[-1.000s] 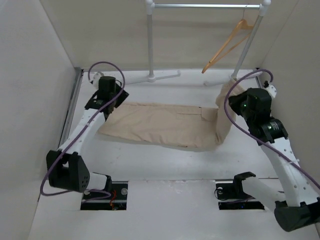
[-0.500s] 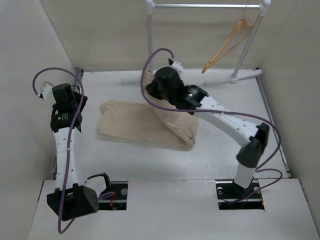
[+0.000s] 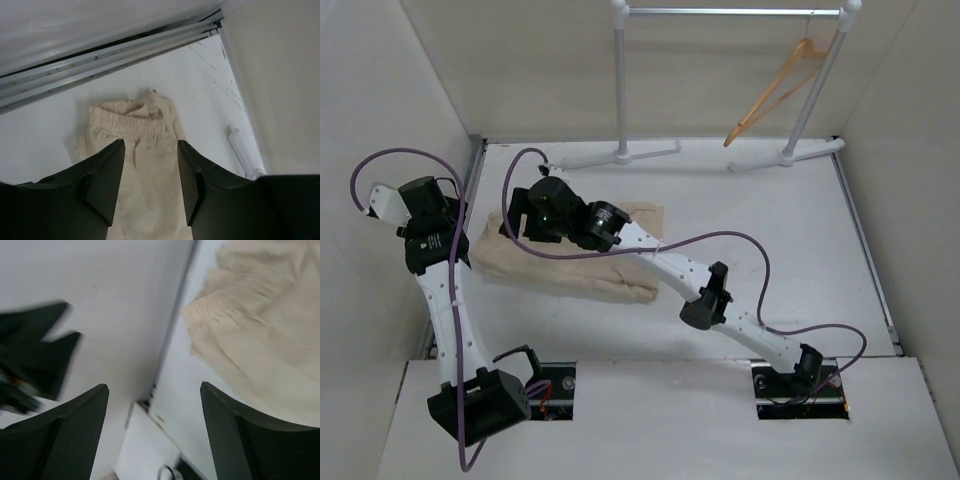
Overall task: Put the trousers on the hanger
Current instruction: Fold the trousers at the center of the board.
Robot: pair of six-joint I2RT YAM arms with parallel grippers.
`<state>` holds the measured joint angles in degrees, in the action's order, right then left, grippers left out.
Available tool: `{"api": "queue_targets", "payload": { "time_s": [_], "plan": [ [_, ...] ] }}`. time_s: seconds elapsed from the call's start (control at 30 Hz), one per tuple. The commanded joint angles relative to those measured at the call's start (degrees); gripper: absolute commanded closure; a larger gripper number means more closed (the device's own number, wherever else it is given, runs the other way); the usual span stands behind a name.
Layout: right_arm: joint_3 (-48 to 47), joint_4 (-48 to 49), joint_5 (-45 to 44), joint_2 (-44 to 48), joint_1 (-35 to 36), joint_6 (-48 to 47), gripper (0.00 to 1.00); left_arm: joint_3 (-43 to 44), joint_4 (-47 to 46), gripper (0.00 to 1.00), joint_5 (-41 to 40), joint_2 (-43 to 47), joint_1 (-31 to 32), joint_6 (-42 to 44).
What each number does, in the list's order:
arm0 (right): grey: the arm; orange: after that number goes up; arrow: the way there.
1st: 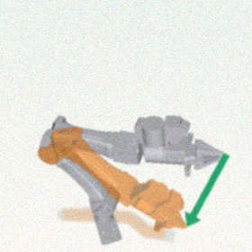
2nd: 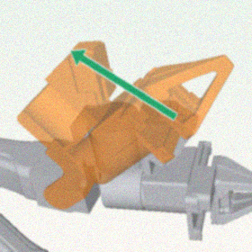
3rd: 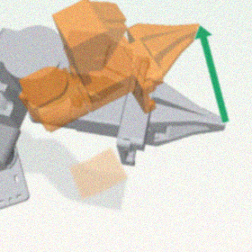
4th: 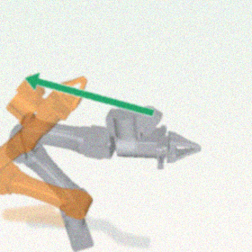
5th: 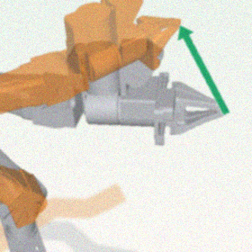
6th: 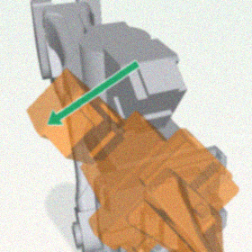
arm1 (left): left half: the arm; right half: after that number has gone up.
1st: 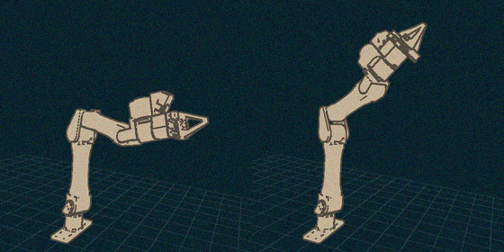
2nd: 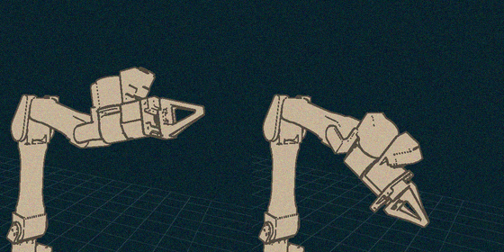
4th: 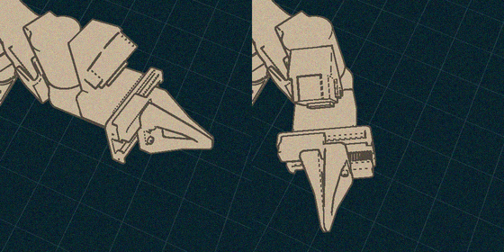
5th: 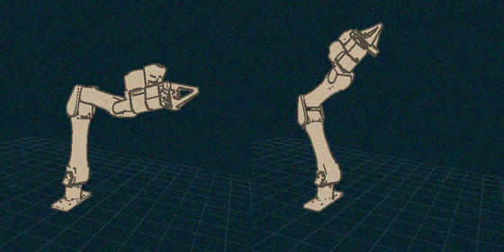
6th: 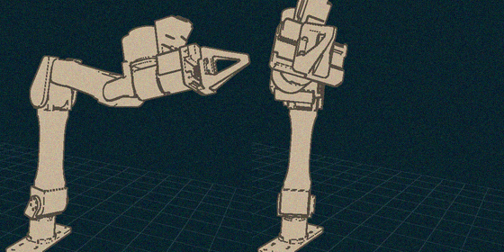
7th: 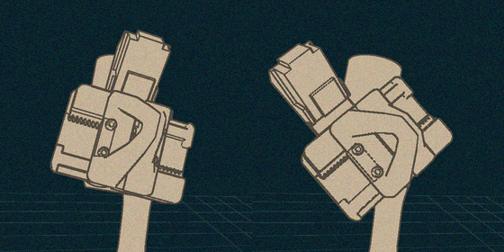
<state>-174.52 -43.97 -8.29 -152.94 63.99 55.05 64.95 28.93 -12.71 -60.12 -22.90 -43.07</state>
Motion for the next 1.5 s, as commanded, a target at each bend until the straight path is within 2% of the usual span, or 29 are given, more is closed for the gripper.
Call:
{"api": "queue_targets", "payload": {
  "time_s": [0.0,0.13,0.2,0.4,0.53,0.63,0.7,0.8,0.87,0.93,1.0,1.13,1.27,1.4,1.47],
  "plan": [
    [-6.6,-10.2,0.5,2.8,-1.3,-5.9,0.19,0.9,0.3,0.55,-4.6,1.7,-0.1,0.4],
    [-6.6,-18.4,-8.7,9.1,-4.8,-13.6,0.33,-0.3,-1.5,0.55,-2.2,-1.0,4.6,0.5],
    [-6.6,-21.0,-10.0,13.3,-6.4,-16.2,0.5,-3.8,-4.1,0.56,-0.7,-2.2,7.9,0.5],
    [-6.2,-25.7,-9.6,26.1,-6.8,-22.5,0.84,-10.8,-13.6,0.56,1.3,-9.5,17.2,-1.1],
    [-1.9,-32.9,-13.3,35.1,-6.2,-25.2,0.95,-14.4,-21.7,0.56,2.0,-15.6,16.9,-3.8],
    [11.8,-30.8,-22.7,47.5,-4.1,-29.6,0.96,-16.6,-25.1,0.56,3.9,-18.4,15.1,-5.3],
    [28.1,-22.7,-28.0,60.7,-1.8,-34.4,0.95,-18.1,-25.8,0.57,3.8,-19.2,14.4,-5.4],
    [60.2,0.3,-24.8,80.1,2.0,-39.1,0.86,-21.3,-25.9,0.57,2.8,-19.3,13.1,-6.1],
    [75.0,10.3,-19.2,86.0,2.5,-37.0,0.83,-23.0,-26.2,0.57,2.2,-19.1,12.9,-7.3],
    [84.3,14.2,-12.7,86.2,0.8,-31.5,0.81,-23.5,-26.5,0.57,1.9,-17.4,13.4,-7.7],
    [92.0,17.9,-5.8,84.1,-3.9,-26.1,0.83,-22.7,-26.1,0.57,1.7,-15.1,14.6,-7.6],
    [103.8,30.2,8.8,76.7,-12.9,-19.2,0.97,-17.6,-24.9,0.59,1.9,-12.5,20.5,-6.1],
    [106.7,38.6,13.4,68.0,-17.3,-17.3,1.0,-10.6,-23.4,0.64,2.4,-16.8,31.4,-5.7],
    [110.0,42.4,15.8,62.7,-17.8,-15.6,1.0,-7.1,-24.6,0.66,2.4,-22.9,42.5,-6.7],
    [113.5,45.0,16.0,61.5,-17.7,-13.6,1.0,-6.9,-25.3,0.66,2.3,-25.6,46.0,-7.0]
  ]
}}
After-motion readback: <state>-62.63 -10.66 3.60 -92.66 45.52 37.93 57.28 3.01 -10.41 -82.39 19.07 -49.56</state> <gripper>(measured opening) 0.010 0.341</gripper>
